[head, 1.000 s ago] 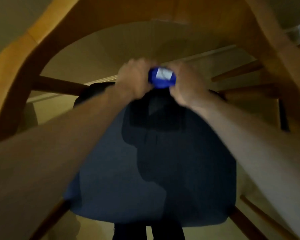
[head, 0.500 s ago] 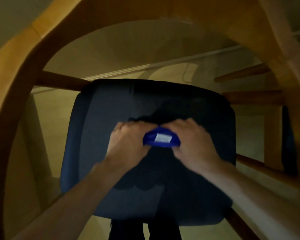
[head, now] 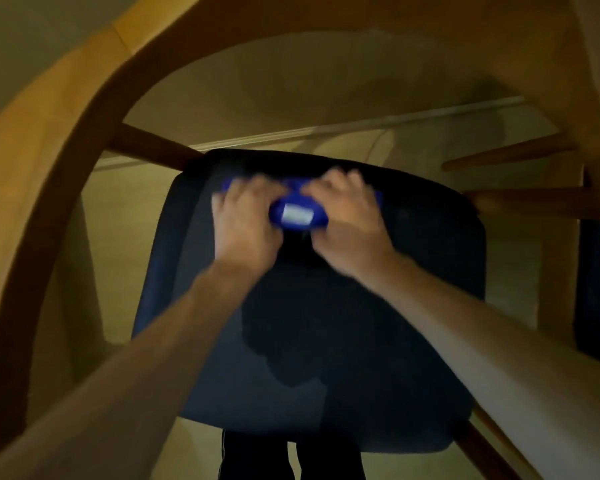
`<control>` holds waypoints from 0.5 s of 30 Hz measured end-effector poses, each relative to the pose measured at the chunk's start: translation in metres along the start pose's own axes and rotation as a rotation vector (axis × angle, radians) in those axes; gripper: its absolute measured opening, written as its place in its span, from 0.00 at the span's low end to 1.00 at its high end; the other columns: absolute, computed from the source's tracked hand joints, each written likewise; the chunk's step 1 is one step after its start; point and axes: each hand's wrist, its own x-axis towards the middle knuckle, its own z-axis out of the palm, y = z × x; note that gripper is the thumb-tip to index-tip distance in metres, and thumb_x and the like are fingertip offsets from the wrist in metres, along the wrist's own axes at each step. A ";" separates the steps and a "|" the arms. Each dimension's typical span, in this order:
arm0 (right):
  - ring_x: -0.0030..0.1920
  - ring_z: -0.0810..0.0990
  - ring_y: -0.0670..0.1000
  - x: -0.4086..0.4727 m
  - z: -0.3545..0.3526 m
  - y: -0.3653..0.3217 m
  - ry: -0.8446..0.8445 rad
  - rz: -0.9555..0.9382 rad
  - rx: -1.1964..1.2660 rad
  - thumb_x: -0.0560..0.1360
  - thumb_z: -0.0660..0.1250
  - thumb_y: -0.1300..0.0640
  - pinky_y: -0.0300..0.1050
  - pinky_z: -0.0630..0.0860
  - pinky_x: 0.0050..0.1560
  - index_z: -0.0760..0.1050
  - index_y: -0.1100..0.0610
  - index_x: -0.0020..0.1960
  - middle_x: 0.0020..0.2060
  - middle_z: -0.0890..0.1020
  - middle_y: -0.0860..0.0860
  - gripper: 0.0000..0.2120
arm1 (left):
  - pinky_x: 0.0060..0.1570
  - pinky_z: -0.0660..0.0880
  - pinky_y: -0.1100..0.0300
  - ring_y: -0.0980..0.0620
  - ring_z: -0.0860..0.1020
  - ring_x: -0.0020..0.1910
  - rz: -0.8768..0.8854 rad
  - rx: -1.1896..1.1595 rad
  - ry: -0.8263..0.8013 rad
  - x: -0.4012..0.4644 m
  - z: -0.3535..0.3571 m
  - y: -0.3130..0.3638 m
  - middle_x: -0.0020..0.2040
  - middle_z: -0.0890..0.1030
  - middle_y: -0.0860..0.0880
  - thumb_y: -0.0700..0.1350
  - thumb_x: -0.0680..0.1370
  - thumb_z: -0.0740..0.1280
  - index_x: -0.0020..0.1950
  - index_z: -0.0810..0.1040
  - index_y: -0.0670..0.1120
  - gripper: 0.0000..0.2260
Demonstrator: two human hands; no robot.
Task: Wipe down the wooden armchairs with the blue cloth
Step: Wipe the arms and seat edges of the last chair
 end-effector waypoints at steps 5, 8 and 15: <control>0.48 0.66 0.46 -0.082 0.003 -0.013 -0.364 -0.148 0.139 0.66 0.71 0.58 0.42 0.70 0.47 0.77 0.49 0.56 0.46 0.71 0.44 0.18 | 0.46 0.60 0.57 0.48 0.76 0.52 0.013 -0.064 -0.218 -0.107 0.004 -0.012 0.52 0.81 0.56 0.36 0.65 0.73 0.58 0.80 0.54 0.24; 0.48 0.68 0.46 -0.062 -0.011 -0.013 -0.414 -0.169 0.150 0.67 0.67 0.57 0.43 0.70 0.48 0.76 0.48 0.58 0.46 0.72 0.44 0.19 | 0.53 0.66 0.54 0.49 0.77 0.54 0.098 -0.015 -0.216 -0.090 -0.012 -0.016 0.55 0.81 0.56 0.42 0.71 0.71 0.62 0.77 0.57 0.21; 0.61 0.74 0.55 0.091 -0.031 -0.021 -0.015 -0.043 0.150 0.69 0.67 0.65 0.50 0.71 0.65 0.72 0.52 0.68 0.61 0.74 0.54 0.28 | 0.50 0.74 0.53 0.47 0.79 0.52 0.015 0.060 0.171 0.054 -0.059 -0.022 0.55 0.79 0.48 0.41 0.75 0.69 0.64 0.73 0.50 0.18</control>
